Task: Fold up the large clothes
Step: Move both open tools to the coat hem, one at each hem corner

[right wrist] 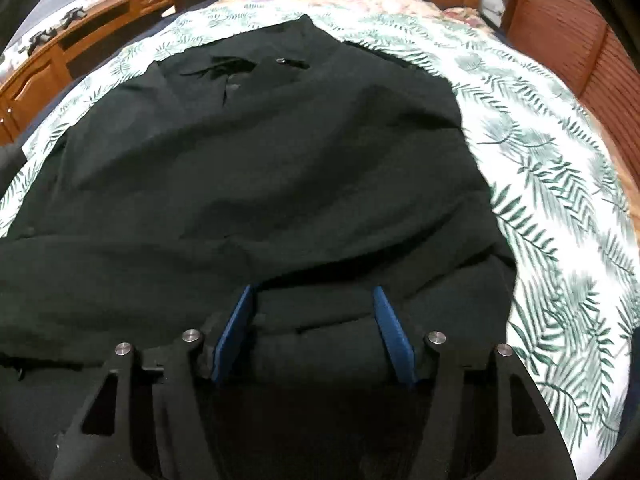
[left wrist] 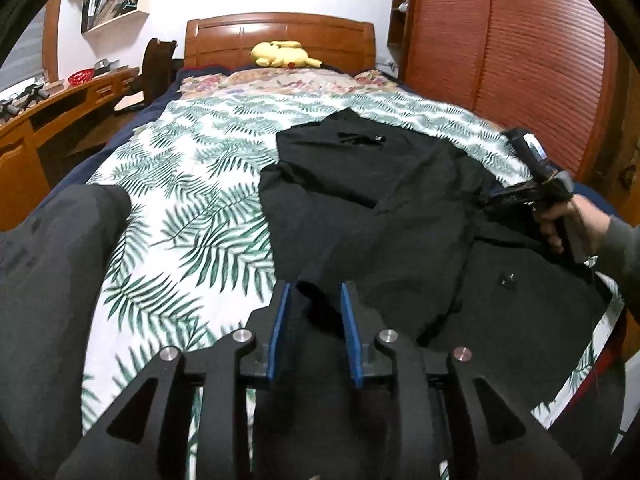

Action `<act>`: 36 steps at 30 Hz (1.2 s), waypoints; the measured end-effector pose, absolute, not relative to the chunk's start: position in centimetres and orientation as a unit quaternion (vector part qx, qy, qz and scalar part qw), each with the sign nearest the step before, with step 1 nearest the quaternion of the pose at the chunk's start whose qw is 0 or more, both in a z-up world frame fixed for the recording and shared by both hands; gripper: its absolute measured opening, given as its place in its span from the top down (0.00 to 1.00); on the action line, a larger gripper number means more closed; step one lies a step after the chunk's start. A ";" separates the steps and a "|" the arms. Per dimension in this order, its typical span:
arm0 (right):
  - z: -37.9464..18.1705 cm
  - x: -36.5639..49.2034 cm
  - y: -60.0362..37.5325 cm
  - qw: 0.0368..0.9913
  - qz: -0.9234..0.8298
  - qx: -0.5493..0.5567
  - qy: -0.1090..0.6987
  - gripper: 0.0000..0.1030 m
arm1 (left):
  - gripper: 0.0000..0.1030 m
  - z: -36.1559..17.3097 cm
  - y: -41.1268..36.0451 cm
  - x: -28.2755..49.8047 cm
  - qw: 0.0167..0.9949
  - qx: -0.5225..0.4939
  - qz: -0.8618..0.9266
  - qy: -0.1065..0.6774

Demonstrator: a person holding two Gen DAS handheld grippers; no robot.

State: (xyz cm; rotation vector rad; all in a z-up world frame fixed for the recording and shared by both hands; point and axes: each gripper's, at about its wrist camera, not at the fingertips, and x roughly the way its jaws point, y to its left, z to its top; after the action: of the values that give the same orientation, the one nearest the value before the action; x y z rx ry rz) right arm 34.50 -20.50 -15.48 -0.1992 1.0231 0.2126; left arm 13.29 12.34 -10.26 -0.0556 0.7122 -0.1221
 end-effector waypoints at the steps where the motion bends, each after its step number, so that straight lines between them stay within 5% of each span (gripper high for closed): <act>1: -15.0 33.7 -20.4 0.865 0.098 -0.104 0.480 0.38 | 0.77 -10.3 12.3 13.1 0.935 -0.024 -0.055 0.351; 10: -10.7 26.7 -14.1 0.880 0.195 -0.119 0.416 0.38 | 0.75 -11.0 12.6 10.7 0.927 -0.012 -0.025 0.374; 23: -12.2 20.2 -0.4 0.835 0.339 -0.127 0.414 0.38 | 0.72 -11.8 13.8 8.6 0.921 -0.014 -0.004 0.388; 36: -13.0 17.7 -2.4 0.836 0.329 -0.134 0.418 0.38 | 0.69 -13.0 12.8 8.5 0.915 -0.013 -0.013 0.404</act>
State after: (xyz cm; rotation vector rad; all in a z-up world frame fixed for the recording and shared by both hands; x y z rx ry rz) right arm 17.74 -2.44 -12.99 -0.2830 0.8853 0.6975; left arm 8.46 12.79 -12.96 -0.0270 0.8320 -0.0267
